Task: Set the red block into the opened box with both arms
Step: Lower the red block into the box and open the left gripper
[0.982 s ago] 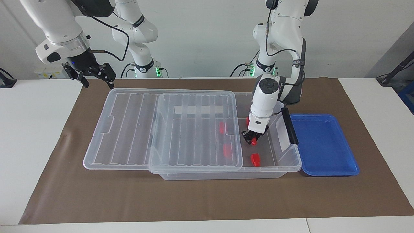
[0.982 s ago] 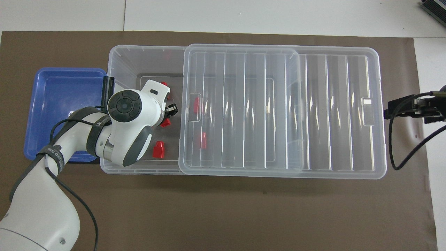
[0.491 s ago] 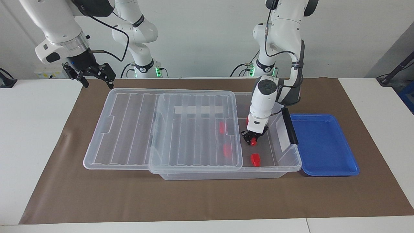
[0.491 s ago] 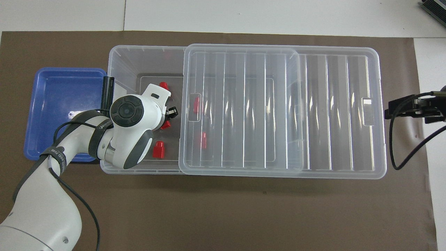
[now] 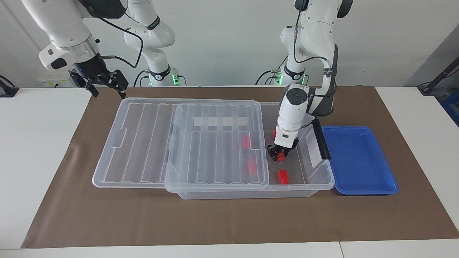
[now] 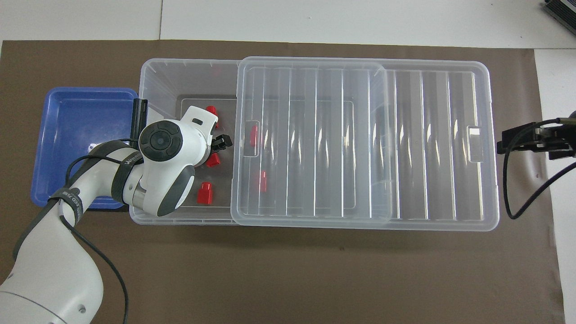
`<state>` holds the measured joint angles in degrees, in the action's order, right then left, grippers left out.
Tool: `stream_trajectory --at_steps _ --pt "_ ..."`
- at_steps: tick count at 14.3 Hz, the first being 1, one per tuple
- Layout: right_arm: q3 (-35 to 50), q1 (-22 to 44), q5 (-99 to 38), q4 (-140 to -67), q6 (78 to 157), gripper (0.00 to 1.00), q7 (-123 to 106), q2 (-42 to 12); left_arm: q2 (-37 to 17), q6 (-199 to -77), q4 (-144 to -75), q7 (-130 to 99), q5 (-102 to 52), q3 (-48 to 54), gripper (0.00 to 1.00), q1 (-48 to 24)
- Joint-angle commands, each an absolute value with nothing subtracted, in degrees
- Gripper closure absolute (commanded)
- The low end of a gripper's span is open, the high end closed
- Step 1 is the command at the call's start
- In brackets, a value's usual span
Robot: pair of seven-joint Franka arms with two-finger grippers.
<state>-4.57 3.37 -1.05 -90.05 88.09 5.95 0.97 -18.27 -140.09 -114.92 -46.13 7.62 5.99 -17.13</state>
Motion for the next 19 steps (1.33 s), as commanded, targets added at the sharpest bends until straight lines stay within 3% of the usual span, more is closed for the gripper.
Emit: stream_trajectory --at_steps 1,15,19 --pt "-4.4 2.7 -1.3 -91.4 88.2 0.00 5.5 2.2 -17.3 -135.6 -113.0 -48.2 8.1 5.7 0.00 -17.8" --pt "-4.4 2.7 -1.3 -91.7 88.6 0.00 5.5 2.3 -4.2 -109.8 -104.7 -50.0 6.1 5.1 0.00 -17.1" --pt "-4.5 2.8 -0.9 -93.1 90.0 0.00 3.2 2.9 -0.2 -101.8 -102.2 -26.5 3.7 4.7 0.00 -7.2"
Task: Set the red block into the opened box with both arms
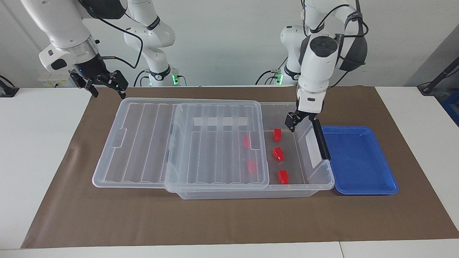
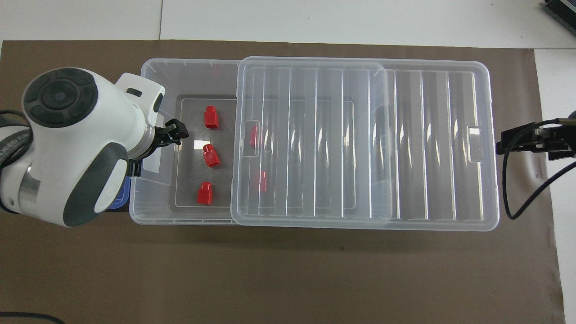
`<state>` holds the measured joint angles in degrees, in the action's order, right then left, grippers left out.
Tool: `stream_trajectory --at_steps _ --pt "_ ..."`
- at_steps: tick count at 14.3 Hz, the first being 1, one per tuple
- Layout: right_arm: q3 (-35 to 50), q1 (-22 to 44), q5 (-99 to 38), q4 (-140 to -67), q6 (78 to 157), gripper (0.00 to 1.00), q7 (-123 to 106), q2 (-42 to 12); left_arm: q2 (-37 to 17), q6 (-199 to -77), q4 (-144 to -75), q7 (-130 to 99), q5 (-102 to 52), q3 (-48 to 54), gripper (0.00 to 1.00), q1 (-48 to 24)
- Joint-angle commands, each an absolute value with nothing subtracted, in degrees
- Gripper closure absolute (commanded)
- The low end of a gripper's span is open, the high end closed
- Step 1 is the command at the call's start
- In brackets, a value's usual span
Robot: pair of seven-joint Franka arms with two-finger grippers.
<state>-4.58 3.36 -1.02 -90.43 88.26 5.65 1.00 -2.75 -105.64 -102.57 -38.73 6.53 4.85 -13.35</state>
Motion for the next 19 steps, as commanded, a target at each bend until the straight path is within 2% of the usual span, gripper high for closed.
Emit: stream_trajectory --at_steps 1,4,8,19 --pt "-4.5 2.8 -0.4 -93.2 90.1 0.00 1.9 2.9 1.1 -100.5 -102.2 -19.6 1.4 4.8 0.00 -3.5" --pt "-4.4 2.8 -0.3 -93.1 90.0 0.00 1.9 2.9 3.2 -97.4 -102.3 -4.4 0.3 4.7 0.00 4.5" --pt "-4.4 2.8 -0.4 -93.1 90.0 0.00 2.0 2.9 4.5 -97.2 -102.5 6.6 0.4 3.4 0.00 8.6" --pt "-4.4 2.8 -0.4 -93.1 90.1 0.00 2.0 2.9 4.9 -99.5 -103.4 9.1 0.4 4.1 0.00 7.6"
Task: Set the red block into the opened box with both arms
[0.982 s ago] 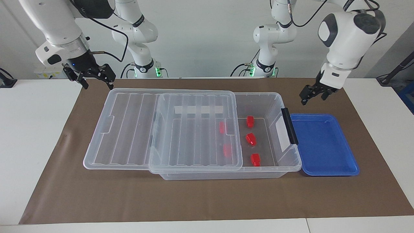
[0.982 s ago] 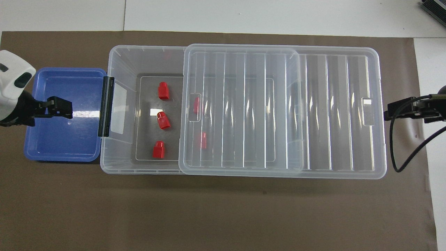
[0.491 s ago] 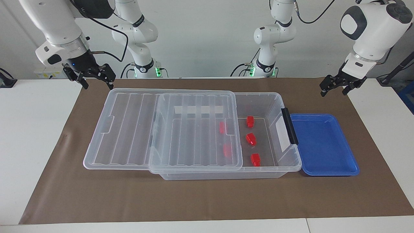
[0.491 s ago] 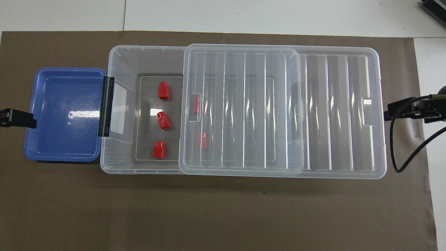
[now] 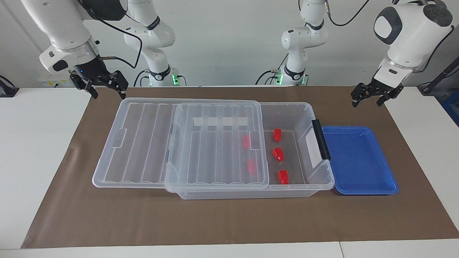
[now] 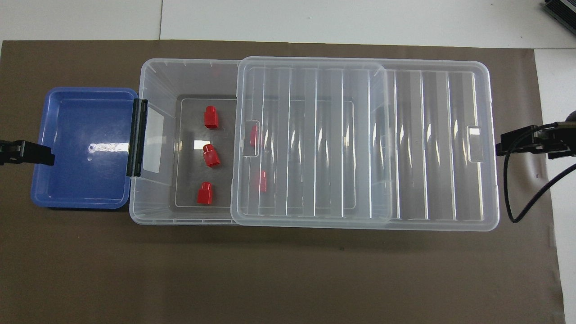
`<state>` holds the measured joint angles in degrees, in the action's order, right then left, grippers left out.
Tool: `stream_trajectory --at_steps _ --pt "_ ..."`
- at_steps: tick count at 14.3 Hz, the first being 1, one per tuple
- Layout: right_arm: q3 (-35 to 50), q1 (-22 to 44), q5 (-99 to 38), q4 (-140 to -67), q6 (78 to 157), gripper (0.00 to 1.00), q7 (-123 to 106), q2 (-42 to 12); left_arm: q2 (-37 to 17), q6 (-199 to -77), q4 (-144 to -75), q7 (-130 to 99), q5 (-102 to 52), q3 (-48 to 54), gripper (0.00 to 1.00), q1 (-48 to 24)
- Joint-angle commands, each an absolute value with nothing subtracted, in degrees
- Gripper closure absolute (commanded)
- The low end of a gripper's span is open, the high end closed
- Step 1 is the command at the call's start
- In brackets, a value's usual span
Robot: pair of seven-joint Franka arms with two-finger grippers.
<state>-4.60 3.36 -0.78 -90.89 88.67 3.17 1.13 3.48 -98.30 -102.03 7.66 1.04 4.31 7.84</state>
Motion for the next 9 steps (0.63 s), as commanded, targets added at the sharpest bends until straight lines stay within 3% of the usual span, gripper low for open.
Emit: stream_trajectory --at_steps 1,9 --pt "-4.4 2.9 -0.4 -93.2 90.1 0.00 2.0 2.9 4.8 -101.3 -103.5 9.1 0.4 4.0 0.00 7.6" --pt "-4.4 2.8 -0.3 -93.1 90.1 0.00 2.0 2.9 4.8 -103.5 -104.9 9.8 0.4 4.0 0.00 5.9"
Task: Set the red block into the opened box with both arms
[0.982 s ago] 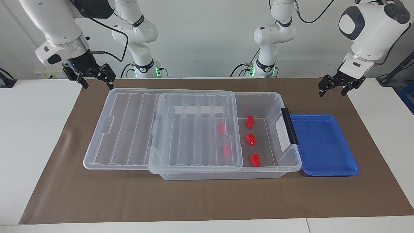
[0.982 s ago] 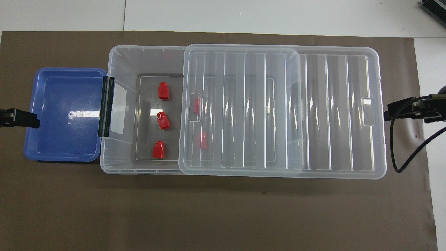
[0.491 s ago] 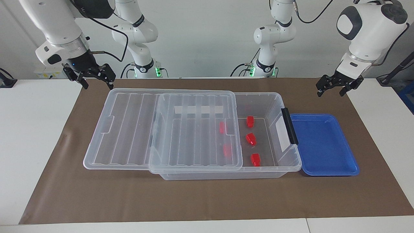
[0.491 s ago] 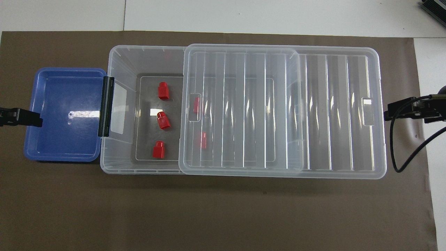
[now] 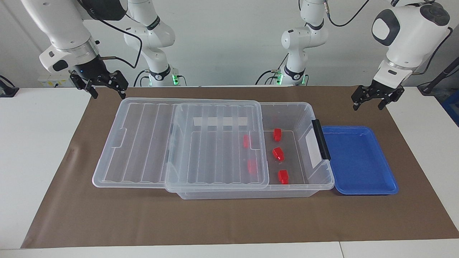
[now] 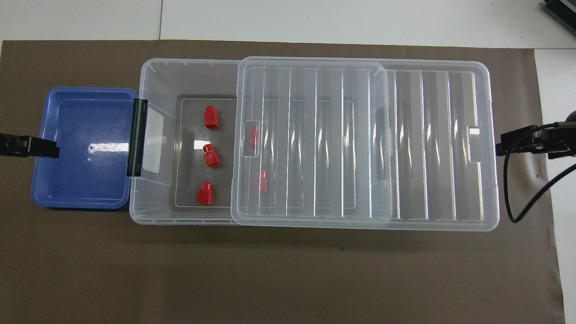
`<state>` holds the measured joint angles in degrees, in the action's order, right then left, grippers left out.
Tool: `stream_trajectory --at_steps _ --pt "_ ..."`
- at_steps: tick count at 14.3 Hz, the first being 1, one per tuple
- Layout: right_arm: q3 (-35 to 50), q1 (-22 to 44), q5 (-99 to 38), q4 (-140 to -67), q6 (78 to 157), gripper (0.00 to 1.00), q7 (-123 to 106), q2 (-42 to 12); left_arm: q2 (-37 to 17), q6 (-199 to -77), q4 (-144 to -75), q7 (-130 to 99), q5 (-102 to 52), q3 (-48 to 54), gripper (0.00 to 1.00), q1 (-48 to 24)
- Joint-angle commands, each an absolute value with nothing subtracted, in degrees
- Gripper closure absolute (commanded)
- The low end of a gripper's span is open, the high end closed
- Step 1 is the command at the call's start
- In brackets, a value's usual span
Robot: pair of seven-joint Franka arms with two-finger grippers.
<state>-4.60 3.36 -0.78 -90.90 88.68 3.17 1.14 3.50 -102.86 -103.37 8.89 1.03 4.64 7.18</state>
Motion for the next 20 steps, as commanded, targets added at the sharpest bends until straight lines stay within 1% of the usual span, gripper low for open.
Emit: stream_trajectory --at_steps 1,9,17,20 --pt "-4.4 2.8 -0.4 -93.1 90.1 0.00 2.0 2.9 4.9 -103.3 -105.0 9.7 0.4 4.0 0.00 5.9" --pt "-4.4 2.8 -0.3 -93.1 90.2 0.00 2.0 2.9 4.7 -103.0 -104.7 9.1 0.4 4.2 0.00 5.3" --pt "-4.4 2.8 -0.4 -93.1 90.3 0.00 1.9 2.9 4.8 -103.0 -104.9 8.3 0.4 3.3 0.00 1.0" --pt "-4.4 2.8 -0.4 -93.1 90.3 0.00 1.9 2.9 4.8 -103.2 -104.8 8.4 0.5 0.5 0.00 -1.4"
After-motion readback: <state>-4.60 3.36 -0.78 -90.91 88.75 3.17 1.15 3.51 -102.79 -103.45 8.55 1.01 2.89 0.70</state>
